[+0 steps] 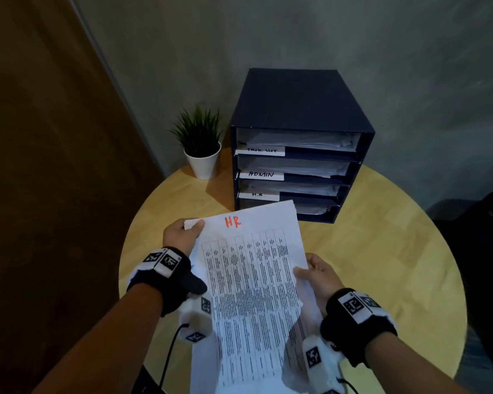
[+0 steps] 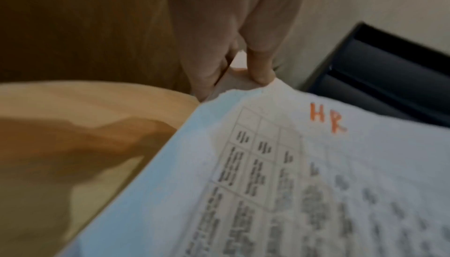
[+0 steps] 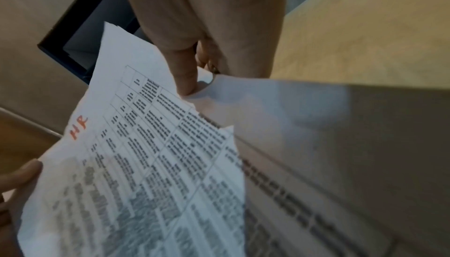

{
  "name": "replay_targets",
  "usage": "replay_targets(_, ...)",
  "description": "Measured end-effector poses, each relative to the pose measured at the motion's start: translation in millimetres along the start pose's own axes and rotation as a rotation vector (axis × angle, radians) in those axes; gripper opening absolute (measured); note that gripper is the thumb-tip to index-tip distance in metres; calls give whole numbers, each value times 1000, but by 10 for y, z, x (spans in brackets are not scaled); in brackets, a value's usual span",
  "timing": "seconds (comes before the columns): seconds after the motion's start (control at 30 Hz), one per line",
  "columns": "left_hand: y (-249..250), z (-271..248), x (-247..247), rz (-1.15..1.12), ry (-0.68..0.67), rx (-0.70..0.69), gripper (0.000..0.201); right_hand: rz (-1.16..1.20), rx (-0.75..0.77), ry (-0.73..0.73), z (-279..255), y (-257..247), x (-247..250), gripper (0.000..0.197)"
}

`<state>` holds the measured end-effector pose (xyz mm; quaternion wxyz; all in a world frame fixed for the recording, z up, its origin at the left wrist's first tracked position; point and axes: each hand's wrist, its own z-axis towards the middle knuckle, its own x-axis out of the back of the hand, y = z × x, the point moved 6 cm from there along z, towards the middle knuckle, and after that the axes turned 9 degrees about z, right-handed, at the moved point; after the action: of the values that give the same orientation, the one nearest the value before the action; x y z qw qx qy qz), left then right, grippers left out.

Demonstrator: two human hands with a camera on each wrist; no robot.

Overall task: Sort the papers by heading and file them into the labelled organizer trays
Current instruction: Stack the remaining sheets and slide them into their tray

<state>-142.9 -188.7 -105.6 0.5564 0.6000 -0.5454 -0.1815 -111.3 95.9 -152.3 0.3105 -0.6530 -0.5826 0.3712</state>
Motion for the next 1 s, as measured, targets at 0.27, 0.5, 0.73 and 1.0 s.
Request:
replay_targets(0.27,353,-359,85,-320,-176,-48,9,96,116,-56,-204,-206,-43,25)
replay_targets(0.5,964,-662,263,-470,-301,-202,18,-149,62,-186,-585,-419,-94,34)
replay_targets(0.73,975,-1013,322,-240,-460,-269,53,-16,243,-88,-981,-922,-78,40)
replay_targets(1.0,458,-1081,234,-57,-339,-104,41,-192,168,-173,-1050,-823,-60,37)
